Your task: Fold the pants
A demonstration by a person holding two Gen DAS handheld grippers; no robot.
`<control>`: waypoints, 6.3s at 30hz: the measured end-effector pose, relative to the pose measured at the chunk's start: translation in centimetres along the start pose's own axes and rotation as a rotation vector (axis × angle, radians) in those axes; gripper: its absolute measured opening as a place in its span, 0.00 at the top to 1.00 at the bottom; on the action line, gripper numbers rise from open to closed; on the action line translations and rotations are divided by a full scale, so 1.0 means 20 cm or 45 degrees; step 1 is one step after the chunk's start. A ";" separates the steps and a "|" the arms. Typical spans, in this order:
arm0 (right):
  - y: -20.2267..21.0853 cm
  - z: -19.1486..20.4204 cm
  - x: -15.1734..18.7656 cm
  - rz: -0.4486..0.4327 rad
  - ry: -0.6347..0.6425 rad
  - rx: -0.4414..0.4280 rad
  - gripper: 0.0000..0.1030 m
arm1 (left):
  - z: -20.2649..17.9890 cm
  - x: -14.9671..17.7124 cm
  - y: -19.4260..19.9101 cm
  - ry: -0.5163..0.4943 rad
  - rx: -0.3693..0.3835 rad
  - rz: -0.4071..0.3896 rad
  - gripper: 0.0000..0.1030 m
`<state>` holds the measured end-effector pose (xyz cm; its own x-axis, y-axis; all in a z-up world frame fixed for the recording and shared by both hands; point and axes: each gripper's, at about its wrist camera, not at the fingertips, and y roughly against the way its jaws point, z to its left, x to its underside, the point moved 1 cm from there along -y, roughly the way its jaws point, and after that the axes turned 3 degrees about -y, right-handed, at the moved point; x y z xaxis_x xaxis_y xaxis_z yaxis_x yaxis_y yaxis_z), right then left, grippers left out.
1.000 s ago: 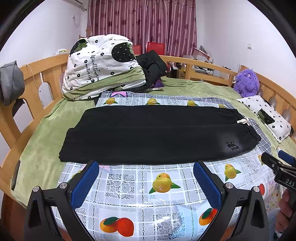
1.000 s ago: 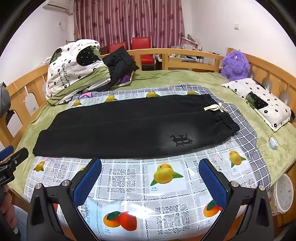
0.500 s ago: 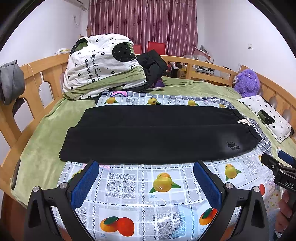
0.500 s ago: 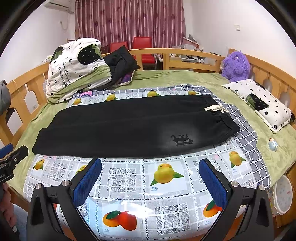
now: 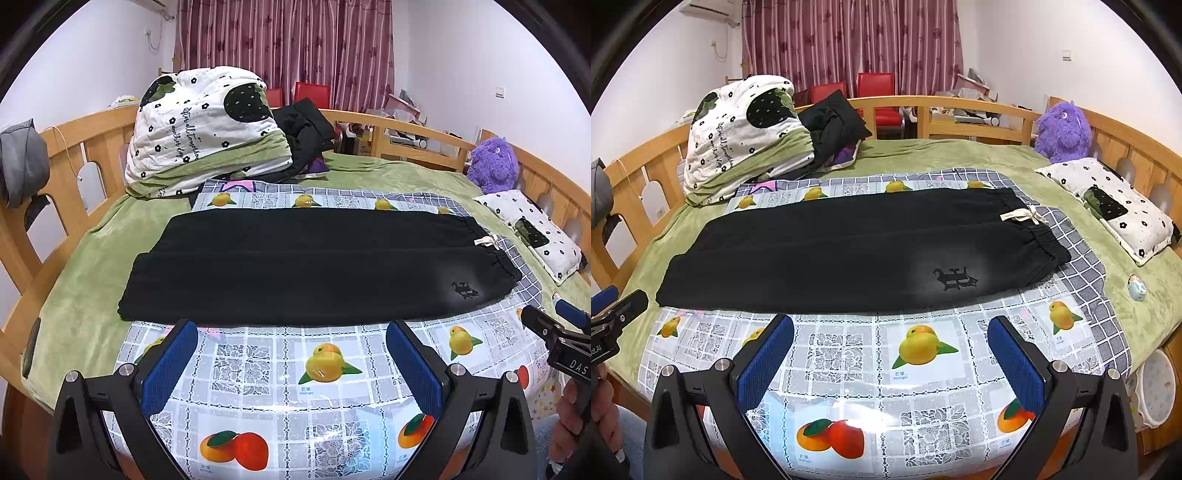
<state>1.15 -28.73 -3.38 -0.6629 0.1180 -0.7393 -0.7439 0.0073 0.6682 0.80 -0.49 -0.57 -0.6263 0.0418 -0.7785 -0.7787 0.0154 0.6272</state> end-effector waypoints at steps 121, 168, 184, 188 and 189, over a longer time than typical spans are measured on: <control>-1.34 -0.82 -0.89 -0.018 -0.472 -0.163 0.87 | 0.91 -0.64 -1.26 0.523 0.054 -0.093 0.92; -1.88 -1.03 -0.55 0.249 -0.453 0.109 0.43 | 0.84 -0.14 -1.68 0.655 0.064 0.281 0.41; -1.89 -1.06 -0.57 0.182 -0.508 0.155 0.77 | 0.85 -0.18 -1.72 0.613 -0.016 0.253 0.79; -1.83 -1.06 -0.57 0.158 -0.515 0.157 0.87 | 0.90 -0.18 -1.71 0.675 0.108 0.246 0.90; -1.81 -1.06 -0.57 0.149 -0.524 0.150 0.88 | 0.92 -0.18 -1.67 0.693 0.131 0.240 0.90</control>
<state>33.81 -51.46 -20.81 -0.6354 0.5101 -0.5797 -0.6355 0.0810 0.7678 29.87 17.15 -18.32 -0.7041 -0.4657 -0.5360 -0.6613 0.1552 0.7339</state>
